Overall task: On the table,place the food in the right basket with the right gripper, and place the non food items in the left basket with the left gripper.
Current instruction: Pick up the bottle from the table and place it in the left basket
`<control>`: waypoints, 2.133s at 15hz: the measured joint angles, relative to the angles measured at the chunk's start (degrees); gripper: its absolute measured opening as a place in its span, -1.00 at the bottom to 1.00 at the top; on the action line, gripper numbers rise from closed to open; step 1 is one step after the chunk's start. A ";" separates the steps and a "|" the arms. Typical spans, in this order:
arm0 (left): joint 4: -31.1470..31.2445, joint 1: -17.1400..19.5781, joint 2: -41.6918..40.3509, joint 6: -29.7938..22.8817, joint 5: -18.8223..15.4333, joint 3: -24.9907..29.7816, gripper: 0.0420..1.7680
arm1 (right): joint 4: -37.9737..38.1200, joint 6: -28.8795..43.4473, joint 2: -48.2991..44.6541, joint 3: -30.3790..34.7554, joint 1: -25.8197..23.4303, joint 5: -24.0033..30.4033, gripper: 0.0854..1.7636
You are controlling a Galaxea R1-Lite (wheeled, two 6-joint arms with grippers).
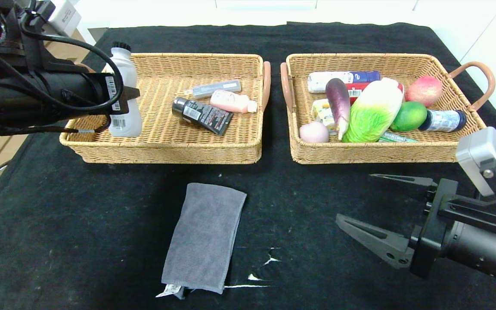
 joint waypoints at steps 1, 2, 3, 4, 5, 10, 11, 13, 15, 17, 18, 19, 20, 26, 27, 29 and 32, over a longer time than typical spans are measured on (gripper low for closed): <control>-0.55 0.11 0.94 0.00 -0.06 -0.76 -0.37 | 0.02 0.02 -0.02 0.00 0.00 0.00 0.94; -0.66 0.37 1.94 0.00 -0.22 -1.63 -0.37 | 0.00 -0.02 -0.02 0.00 -0.04 0.02 0.94; -0.74 0.67 2.95 0.00 -0.33 -2.63 -0.37 | 0.02 -0.02 0.00 0.00 -0.15 0.00 0.94; -0.85 1.00 4.06 0.02 -0.35 -3.60 -0.37 | 0.00 -0.04 -0.02 -0.07 -0.28 0.00 0.94; -1.54 1.28 5.27 0.00 -0.39 -4.56 -0.37 | -0.15 -0.06 -0.02 -0.07 -0.34 0.02 0.94; -2.32 2.27 10.67 -0.02 -0.30 -9.57 -0.37 | -1.57 0.09 0.09 -0.05 -1.24 0.02 0.94; -2.32 2.27 11.45 -0.04 -0.28 -10.12 -0.37 | -1.66 0.07 0.11 -0.02 -1.27 0.00 0.94; -2.32 2.38 12.65 -0.09 0.02 -10.98 -0.37 | -1.68 0.11 0.20 -0.05 -1.57 0.05 0.94; -2.28 2.38 13.26 -0.02 0.09 -11.51 -0.31 | -1.68 0.07 0.22 -0.09 -1.77 0.09 0.94; -2.29 2.44 13.51 0.00 0.11 -11.67 -0.02 | -1.68 0.09 0.22 -0.07 -1.82 0.11 0.94; -2.23 2.43 13.54 0.07 0.11 -11.67 0.08 | -1.68 0.11 0.22 -0.07 -1.82 0.11 0.94; -2.15 2.38 13.54 0.07 0.06 -11.64 0.18 | -1.68 0.11 0.22 0.02 -1.83 0.09 0.94; -2.07 2.32 13.53 0.07 0.09 -11.58 0.28 | -1.68 0.13 0.22 0.04 -1.83 0.11 0.94; -1.57 2.13 13.42 0.20 0.05 -11.31 0.63 | -1.66 0.13 0.33 0.06 -1.79 0.17 0.94; -1.51 2.12 13.31 0.20 0.05 -11.12 0.67 | -1.68 0.09 0.39 0.06 -1.79 0.17 0.94; -1.32 1.99 12.79 0.20 -0.02 -10.45 0.73 | -1.68 0.07 0.41 0.06 -1.82 0.17 0.94; -0.61 0.63 10.51 0.20 0.22 -7.31 0.79 | -1.68 0.00 0.41 0.15 -1.79 0.17 0.94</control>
